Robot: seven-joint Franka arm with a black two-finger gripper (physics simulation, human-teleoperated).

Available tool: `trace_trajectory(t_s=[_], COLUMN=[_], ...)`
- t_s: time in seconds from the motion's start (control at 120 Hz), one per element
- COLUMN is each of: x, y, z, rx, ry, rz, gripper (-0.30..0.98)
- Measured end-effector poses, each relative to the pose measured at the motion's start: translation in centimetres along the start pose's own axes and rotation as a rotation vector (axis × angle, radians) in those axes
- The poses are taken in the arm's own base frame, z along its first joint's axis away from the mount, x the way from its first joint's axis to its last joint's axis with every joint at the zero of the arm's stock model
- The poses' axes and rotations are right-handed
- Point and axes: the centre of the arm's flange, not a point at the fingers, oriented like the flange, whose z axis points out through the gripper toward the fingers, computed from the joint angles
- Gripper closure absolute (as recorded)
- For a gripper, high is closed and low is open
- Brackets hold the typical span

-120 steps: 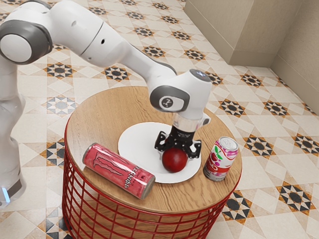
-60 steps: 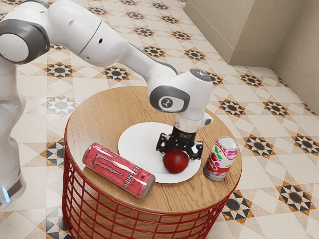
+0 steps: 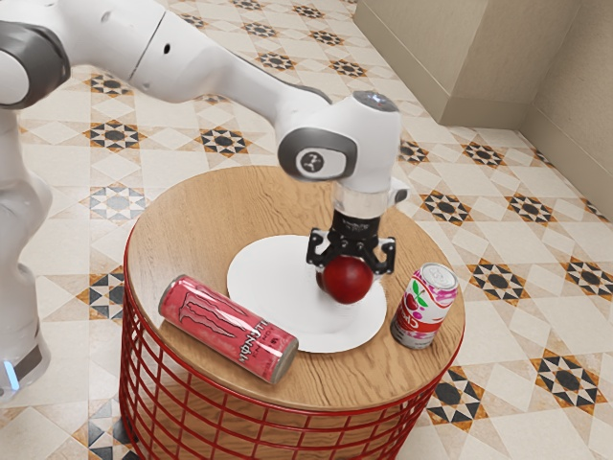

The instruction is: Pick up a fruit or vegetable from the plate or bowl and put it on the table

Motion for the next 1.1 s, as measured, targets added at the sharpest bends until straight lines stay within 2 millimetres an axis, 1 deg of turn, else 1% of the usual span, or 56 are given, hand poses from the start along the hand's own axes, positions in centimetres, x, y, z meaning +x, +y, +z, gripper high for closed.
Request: trace_trajectory(t_s=[0.05,0.092,0.15,0.217,0.242,0.267,0.425,0.542,0.583,0.633,0.642,0.692,0.767,0.95,1.042,1.05,1.067,1.083,1.1], x=[1.5,3.6,7.9,13.5,15.2,16.7,23.1,26.7,27.6,28.0,28.0,28.0,27.6,28.3,28.2,28.2,28.1,27.8,27.2], y=[-0.4,-1.0,-2.4,-4.9,-5.8,-6.6,-10.6,-13.0,-13.6,-13.9,-13.9,-13.8,-13.5,-14.3,-14.4,-14.3,-13.9,-13.0,-11.7], z=[-0.9,-1.8,-3.2,-5.0,-5.5,-5.9,-6.2,-5.5,-5.4,-5.4,-5.5,-5.5,-5.6,-6.7,-7.0,-7.2,-8.3,-9.6,-11.3], rx=[-0.012,-0.026,-0.044,-0.062,-0.066,-0.067,-0.050,-0.032,-0.029,-0.028,-0.028,-0.031,-0.034,-0.051,-0.056,-0.060,-0.081,-0.100,-0.123], ry=[0.009,0.018,0.035,0.056,0.063,0.068,0.085,0.085,0.084,0.085,0.085,0.084,0.082,0.086,0.091,0.092,0.100,0.110,0.120], rz=[-0.023,-0.059,-0.137,-0.244,-0.280,-0.309,-0.439,-0.508,-0.522,-0.527,-0.526,-0.519,-0.504,-0.507,-0.498,-0.498,-0.495,-0.488,-0.481], gripper=[0.26,0.27,0.27,0.27,0.30,0.28,0.25,0.25,0.25,0.25,0.22,0.14,0.09,0.03,0.02,0.02,0.01,0.01,0.01])
